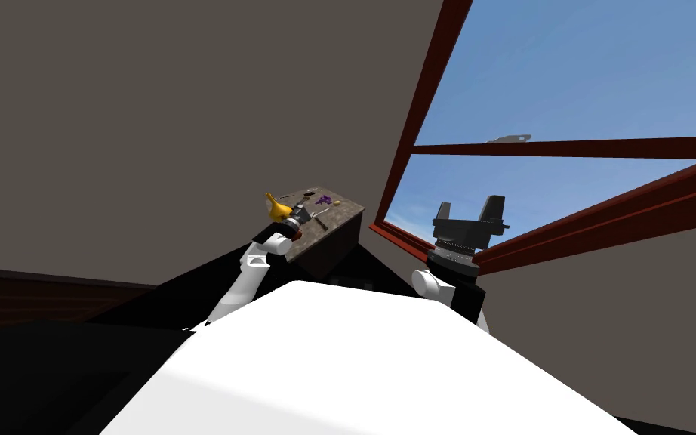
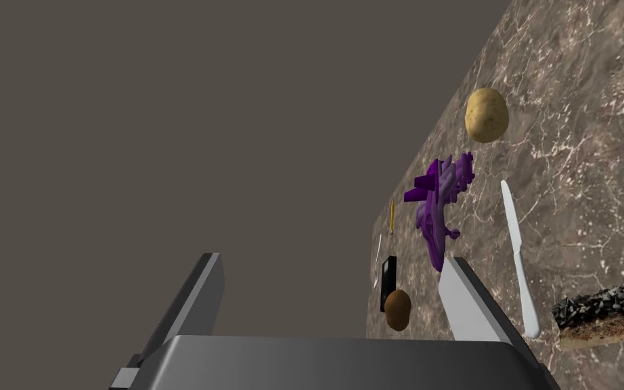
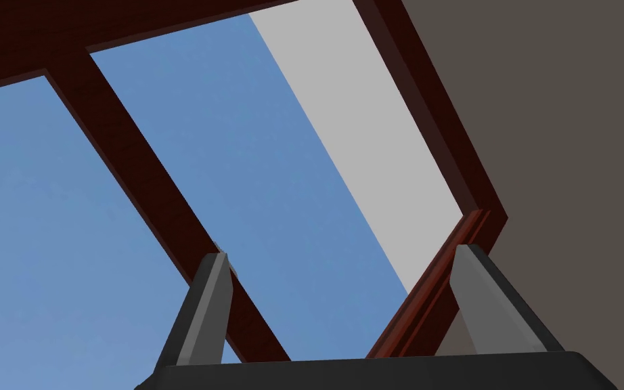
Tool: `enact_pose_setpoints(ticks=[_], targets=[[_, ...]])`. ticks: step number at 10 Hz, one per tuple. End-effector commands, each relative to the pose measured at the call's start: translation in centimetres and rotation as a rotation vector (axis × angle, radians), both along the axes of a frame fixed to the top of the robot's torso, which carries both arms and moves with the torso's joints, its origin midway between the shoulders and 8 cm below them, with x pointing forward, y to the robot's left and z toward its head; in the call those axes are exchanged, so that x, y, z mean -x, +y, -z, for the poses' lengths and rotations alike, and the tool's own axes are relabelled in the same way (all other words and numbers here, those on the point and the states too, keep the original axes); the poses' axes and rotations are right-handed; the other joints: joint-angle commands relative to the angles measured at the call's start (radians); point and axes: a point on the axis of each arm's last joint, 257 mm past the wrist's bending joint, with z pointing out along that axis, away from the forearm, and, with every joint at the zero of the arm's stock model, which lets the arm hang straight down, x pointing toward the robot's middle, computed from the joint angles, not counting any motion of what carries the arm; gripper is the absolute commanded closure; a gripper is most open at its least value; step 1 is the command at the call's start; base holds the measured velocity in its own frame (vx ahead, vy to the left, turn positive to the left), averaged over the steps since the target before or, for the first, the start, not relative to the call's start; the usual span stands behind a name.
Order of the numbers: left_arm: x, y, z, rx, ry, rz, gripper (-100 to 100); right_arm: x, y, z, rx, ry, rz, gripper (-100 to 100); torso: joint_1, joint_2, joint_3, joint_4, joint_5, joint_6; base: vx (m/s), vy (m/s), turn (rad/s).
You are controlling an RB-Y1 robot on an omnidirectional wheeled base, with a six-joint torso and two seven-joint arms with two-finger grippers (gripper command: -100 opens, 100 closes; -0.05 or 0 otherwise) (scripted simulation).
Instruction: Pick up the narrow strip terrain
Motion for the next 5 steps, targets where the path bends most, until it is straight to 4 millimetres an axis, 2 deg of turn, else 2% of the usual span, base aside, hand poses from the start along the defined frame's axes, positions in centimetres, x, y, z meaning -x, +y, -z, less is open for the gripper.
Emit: enact_pose_setpoints(ticks=[1,5], targets=[[-0.5,0.2,1.3,-0.017,0.056,0.012,-100,0.0,0.0,0.0,0.000,0.000,0.000,0,0.000,0.000,0.000,0.000,0.000,0.000,-0.001,0.012,-0.128],[-0.7,0.4,3.6,-0.043,0.156,0.026,-100,0.0,0.0,0.0,0.000,0.000,0.000,0,0.000,-0.001,0.000,0.000,0.000,0.001,0.002,0.015,-0.062]])
